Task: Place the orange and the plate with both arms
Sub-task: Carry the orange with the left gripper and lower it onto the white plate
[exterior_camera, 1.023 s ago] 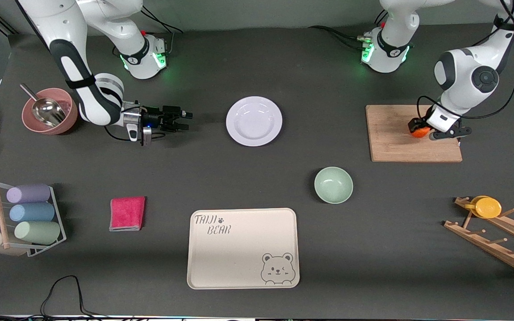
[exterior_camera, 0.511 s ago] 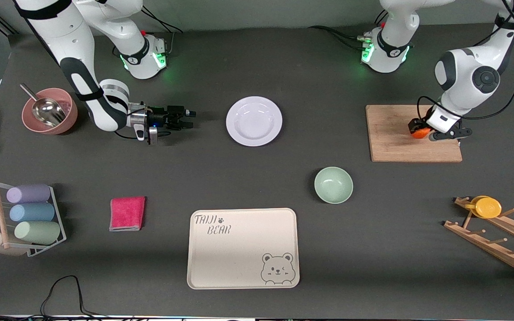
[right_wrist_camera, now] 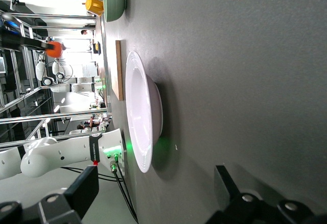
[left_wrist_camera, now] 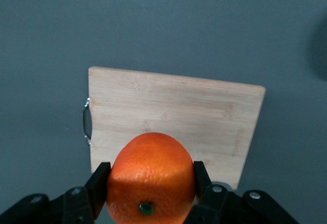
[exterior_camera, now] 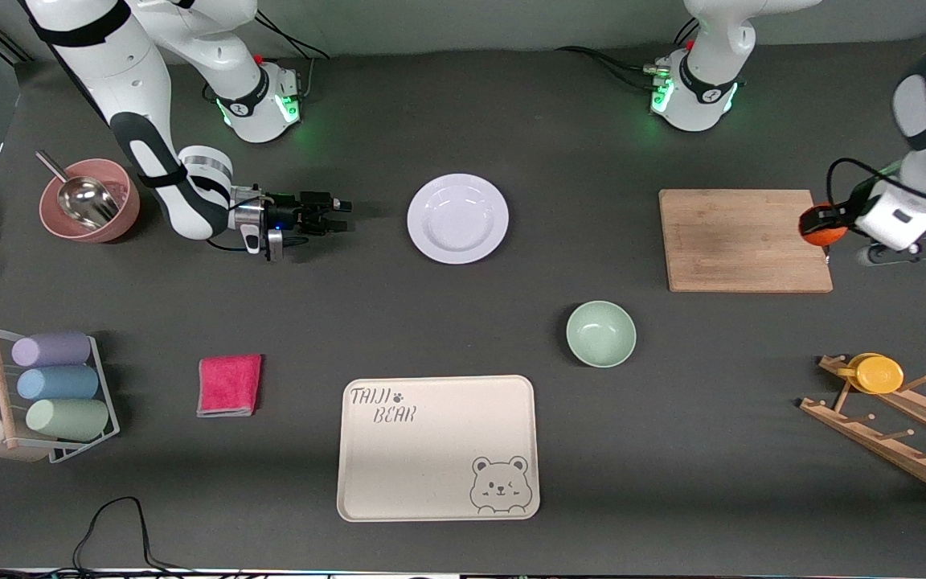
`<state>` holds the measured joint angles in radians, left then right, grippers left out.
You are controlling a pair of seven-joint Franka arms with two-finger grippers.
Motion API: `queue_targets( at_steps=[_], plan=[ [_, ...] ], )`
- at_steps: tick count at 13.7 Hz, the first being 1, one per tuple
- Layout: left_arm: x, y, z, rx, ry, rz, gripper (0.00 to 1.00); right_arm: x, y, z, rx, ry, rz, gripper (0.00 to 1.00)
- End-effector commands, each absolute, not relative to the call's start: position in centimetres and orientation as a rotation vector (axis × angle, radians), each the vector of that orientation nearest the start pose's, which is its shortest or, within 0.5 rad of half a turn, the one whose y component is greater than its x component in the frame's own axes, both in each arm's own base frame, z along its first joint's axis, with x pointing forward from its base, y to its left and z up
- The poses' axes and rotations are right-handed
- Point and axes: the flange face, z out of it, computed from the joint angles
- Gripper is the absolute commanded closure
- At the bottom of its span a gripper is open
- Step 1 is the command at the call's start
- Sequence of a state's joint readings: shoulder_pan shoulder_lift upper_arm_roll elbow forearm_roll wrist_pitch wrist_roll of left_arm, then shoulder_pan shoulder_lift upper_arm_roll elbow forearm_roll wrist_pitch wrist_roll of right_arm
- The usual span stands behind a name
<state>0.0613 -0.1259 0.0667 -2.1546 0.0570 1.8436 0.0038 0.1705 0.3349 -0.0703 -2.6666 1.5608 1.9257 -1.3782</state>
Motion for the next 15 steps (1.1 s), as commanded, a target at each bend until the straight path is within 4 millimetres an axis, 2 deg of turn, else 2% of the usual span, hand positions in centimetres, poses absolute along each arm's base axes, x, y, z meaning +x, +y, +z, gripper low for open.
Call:
queue_targets(
  at_steps=[1,3,4,5,7,9,11,12,15],
  plan=[
    [52.3,5.3,51.1,-3.089,-0.132,0.336,1.0,32.6,9.8,11.1,-1.935,-0.019,0.034,0.11],
    [54.2,3.4,55.0,-3.111,-0.102,0.355,1.0,32.7,9.7,11.1,-1.936,-0.018,0.033,0.26],
    [54.6,1.5,56.3,-3.119,-0.082,0.344,1.0,32.7,9.7,11.1,-1.936,-0.016,0.032,0.3],
    [54.7,-1.3,57.3,-3.127,-0.089,0.316,1.0,32.7,9.7,11.1,-1.936,-0.019,0.032,0.33],
    [55.5,-9.1,57.5,-3.124,-0.155,0.28,1.0,32.7,9.7,11.1,-1.936,-0.02,0.03,0.36],
    [56.6,-17.9,55.8,-3.123,-0.313,0.273,1.0,32.7,9.7,11.1,-1.936,-0.018,0.029,0.4],
    [56.5,-26.2,53.1,-3.119,-0.46,0.243,1.0,32.7,9.7,11.0,-1.936,-0.043,0.012,0.47],
    [56.5,-29.6,50.9,-3.119,-0.499,0.217,1.0,32.5,9.6,10.7,-1.938,-0.043,0.014,0.49],
    [55.2,-37.4,45.9,-3.141,-0.54,0.195,1.0,32.5,9.5,10.7,-1.939,-0.042,0.014,0.53]
  ],
)
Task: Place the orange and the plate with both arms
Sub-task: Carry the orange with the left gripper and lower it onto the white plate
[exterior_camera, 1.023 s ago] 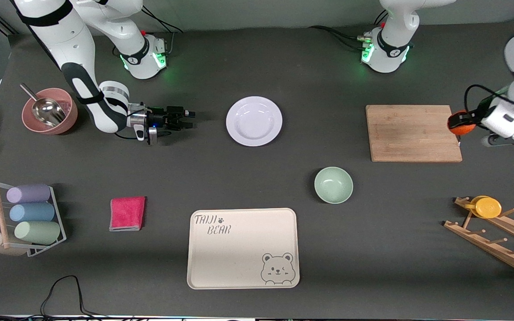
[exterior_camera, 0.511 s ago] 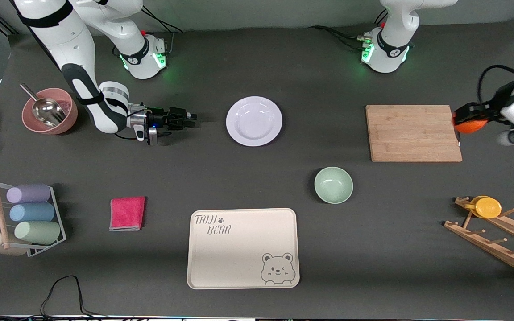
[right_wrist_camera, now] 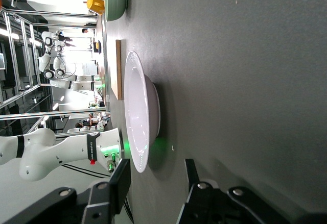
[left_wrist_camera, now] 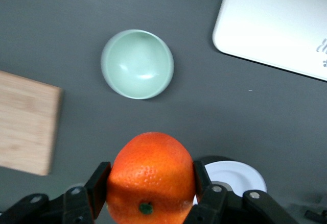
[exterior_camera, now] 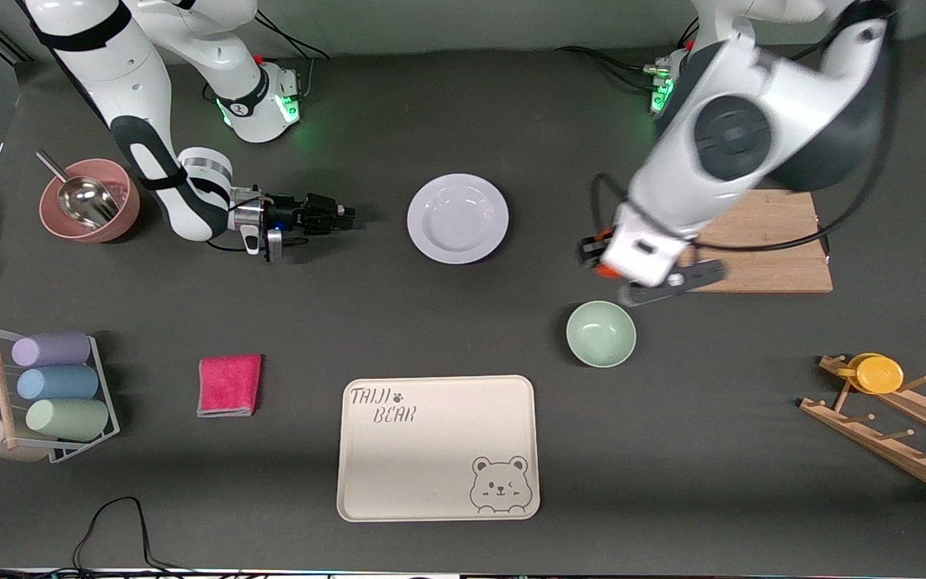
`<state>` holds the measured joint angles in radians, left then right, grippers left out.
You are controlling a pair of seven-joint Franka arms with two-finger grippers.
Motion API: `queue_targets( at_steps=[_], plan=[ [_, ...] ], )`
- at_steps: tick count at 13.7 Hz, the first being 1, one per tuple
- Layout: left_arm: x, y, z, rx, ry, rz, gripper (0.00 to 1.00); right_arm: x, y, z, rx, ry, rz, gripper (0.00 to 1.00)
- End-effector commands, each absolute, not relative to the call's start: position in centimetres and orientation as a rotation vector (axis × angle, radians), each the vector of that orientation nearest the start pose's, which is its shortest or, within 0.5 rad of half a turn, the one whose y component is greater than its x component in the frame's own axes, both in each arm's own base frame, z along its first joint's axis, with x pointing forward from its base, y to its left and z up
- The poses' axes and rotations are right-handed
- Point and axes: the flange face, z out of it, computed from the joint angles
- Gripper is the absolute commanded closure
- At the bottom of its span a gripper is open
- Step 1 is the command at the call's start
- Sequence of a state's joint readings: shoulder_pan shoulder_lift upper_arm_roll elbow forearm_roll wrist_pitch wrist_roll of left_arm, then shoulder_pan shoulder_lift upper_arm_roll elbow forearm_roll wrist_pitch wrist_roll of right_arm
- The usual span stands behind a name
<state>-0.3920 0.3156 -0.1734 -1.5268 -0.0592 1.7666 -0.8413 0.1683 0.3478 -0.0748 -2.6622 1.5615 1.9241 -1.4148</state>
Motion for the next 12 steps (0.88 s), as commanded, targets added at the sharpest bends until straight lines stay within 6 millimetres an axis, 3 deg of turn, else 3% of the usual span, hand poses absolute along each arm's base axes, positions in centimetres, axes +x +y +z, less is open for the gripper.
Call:
queue_targets(
  at_steps=[1,5,7,9,12],
  plan=[
    [54.4,-39.7,44.4,-3.138,-0.549,0.199,1.0,32.5,9.5,10.7,-1.939,-0.042,0.014,0.53],
    [49.2,-47.9,36.8,-3.108,-0.524,0.251,1.0,32.2,9.5,9.9,-1.94,-0.058,0.012,0.53],
    [46.1,-50.8,33.4,-3.114,-0.538,0.237,1.0,32.1,9.4,9.7,-1.941,-0.068,0.005,0.53],
    [42.9,-52.9,30.0,-3.125,-0.51,0.227,1.0,32.0,9.3,9.4,-1.943,-0.062,0.011,0.53],
    [39.6,-54.9,27.1,-3.132,-0.483,0.22,1.0,31.8,9.3,9.0,-1.942,-0.058,-0.003,0.53]
  ],
)
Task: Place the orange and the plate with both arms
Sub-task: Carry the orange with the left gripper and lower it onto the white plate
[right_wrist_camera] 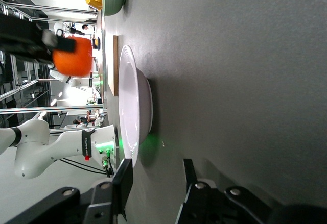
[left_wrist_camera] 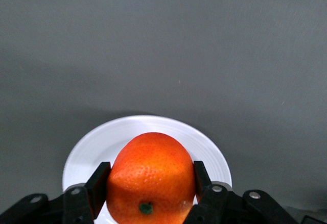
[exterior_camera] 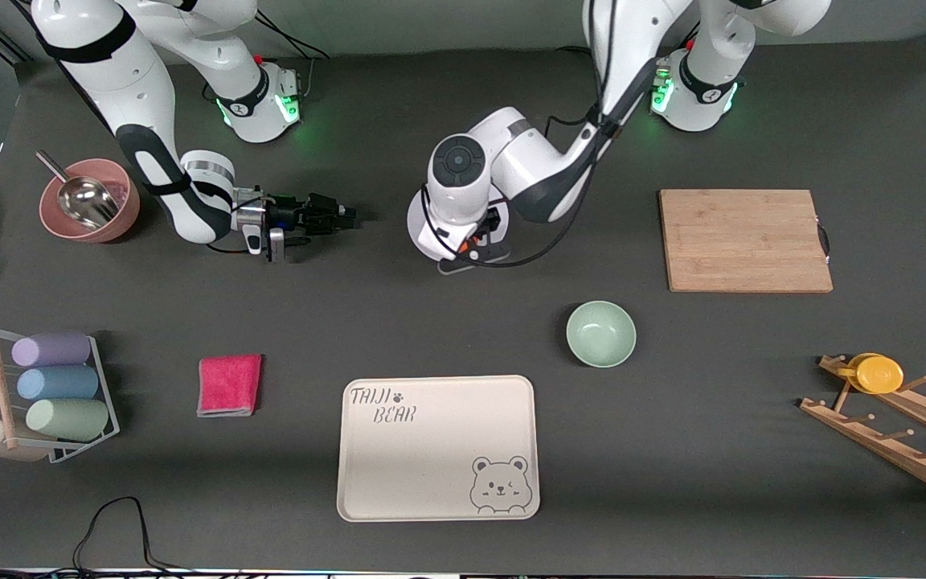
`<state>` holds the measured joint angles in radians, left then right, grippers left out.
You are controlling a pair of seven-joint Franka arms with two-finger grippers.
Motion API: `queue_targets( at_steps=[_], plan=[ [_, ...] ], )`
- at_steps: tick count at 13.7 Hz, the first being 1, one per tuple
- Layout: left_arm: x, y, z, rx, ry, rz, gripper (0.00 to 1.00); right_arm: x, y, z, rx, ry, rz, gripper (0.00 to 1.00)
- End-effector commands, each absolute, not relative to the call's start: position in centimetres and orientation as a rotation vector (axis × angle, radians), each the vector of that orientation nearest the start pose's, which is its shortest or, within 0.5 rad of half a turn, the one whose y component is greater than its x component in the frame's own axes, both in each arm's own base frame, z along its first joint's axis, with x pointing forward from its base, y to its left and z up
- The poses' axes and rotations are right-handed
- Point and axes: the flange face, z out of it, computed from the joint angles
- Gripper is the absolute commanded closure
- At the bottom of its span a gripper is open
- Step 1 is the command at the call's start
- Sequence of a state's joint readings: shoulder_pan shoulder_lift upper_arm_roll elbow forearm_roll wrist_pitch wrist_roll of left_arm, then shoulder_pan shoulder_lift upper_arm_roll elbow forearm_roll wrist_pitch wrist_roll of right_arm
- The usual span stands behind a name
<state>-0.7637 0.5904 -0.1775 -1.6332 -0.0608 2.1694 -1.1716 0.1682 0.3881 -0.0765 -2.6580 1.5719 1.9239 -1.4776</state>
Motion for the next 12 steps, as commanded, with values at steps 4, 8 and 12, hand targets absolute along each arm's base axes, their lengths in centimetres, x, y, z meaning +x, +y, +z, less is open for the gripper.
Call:
queue_targets(
  at_steps=[4,8,12],
  plan=[
    [36.8,-54.9,23.9,-3.139,-0.499,0.202,1.0,31.8,9.4,8.9,-1.942,-0.054,-0.006,0.53],
    [34.5,-55.0,22.2,-3.122,-0.493,0.209,1.0,31.8,9.4,8.9,-1.941,-0.056,-0.007,0.53],
    [33.5,-55.5,22.0,-3.11,-0.528,0.212,0.7,31.8,9.4,8.9,-1.941,-0.055,-0.007,0.53]
  ],
)
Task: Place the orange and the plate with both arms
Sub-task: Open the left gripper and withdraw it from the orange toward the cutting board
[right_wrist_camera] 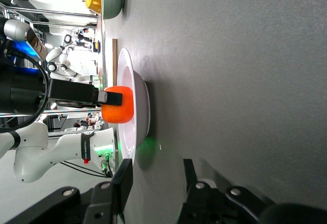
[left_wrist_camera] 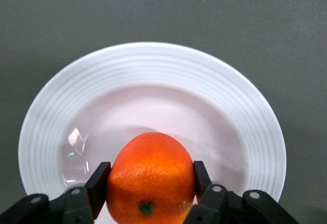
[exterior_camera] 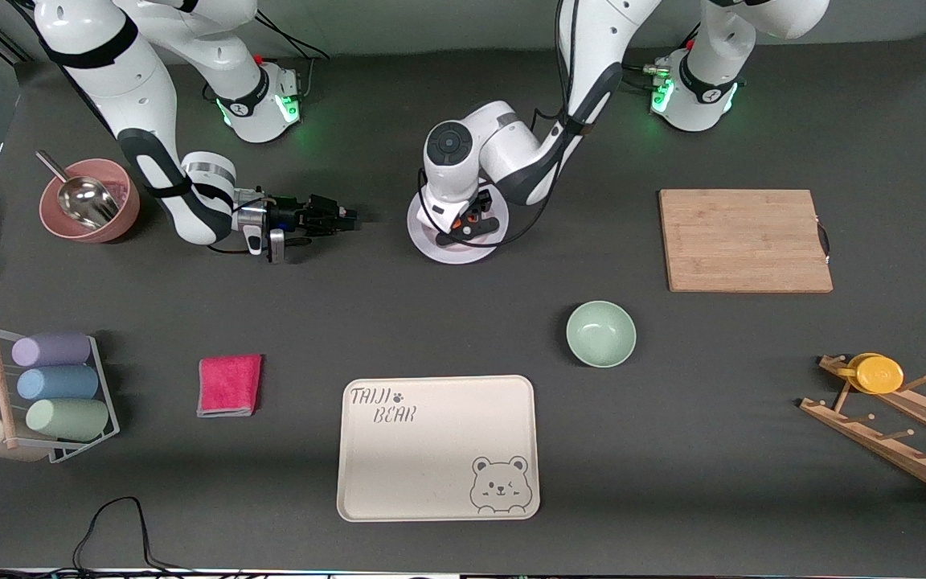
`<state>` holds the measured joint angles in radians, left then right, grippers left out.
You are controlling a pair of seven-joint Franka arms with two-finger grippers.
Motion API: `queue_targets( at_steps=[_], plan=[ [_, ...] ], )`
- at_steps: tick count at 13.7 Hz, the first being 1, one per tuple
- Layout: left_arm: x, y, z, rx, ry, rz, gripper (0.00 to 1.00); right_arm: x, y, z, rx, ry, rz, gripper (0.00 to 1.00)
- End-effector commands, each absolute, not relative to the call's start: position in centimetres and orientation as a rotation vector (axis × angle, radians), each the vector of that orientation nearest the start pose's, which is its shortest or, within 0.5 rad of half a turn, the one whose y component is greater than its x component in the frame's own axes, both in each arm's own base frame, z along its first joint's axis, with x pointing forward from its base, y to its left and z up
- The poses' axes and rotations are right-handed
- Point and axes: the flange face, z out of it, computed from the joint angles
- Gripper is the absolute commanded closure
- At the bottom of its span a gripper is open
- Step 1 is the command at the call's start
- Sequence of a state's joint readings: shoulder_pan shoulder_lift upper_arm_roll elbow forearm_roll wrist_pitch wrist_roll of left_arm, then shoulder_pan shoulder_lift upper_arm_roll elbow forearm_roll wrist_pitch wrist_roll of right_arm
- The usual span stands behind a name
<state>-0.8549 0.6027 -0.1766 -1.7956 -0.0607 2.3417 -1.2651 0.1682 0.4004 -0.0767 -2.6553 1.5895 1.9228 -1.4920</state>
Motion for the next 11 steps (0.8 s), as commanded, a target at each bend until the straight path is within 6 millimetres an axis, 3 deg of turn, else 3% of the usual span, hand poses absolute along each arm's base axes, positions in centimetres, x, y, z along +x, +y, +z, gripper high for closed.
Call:
queue_targets(
  at_steps=[1,7,10,11],
  plan=[
    [33.3,-55.6,22.0,-3.104,-0.554,0.214,0.01,31.8,9.5,9.0,-1.94,-0.057,-0.008,0.53],
    [34.1,-55.3,23.3,-3.101,-0.602,0.206,0.0,31.9,11.4,9.0,-1.934,-0.037,-0.031,0.53],
    [36.9,-53.6,27.0,-3.118,-0.637,0.168,0.0,31.8,12.7,9.0,-1.93,-0.017,-0.048,0.53],
    [39.1,-51.9,28.8,-3.121,-0.644,0.152,0.0,31.8,12.8,9.0,-1.93,-0.009,-0.052,0.53]
  ],
)
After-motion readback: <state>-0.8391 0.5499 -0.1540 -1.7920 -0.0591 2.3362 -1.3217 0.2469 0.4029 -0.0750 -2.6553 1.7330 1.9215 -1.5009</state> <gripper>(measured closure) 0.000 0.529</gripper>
